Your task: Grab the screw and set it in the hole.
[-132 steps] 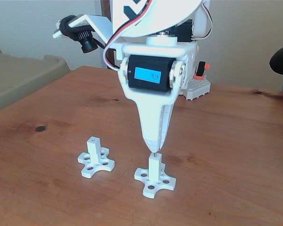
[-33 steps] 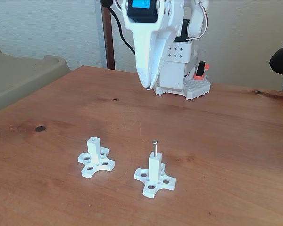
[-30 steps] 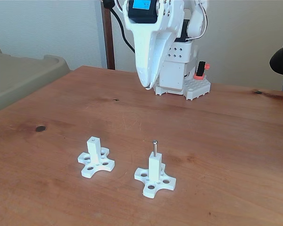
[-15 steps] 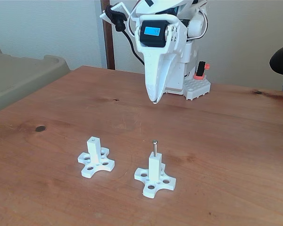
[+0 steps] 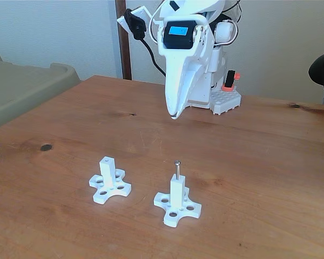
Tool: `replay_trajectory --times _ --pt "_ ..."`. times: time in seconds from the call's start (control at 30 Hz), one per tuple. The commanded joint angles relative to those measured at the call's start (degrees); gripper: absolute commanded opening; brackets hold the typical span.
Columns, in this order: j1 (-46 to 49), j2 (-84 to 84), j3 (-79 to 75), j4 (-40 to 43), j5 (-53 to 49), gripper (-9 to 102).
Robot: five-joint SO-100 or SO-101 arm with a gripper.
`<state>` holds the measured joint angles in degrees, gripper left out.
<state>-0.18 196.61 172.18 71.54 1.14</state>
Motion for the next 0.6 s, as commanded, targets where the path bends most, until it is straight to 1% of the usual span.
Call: replay_trajectory --times 0.0,0.57 --pt "-0.3 2.1 -0.3 4.0 -0.2 -4" --pt "0.6 2.1 -0.3 4.0 0.8 -4"
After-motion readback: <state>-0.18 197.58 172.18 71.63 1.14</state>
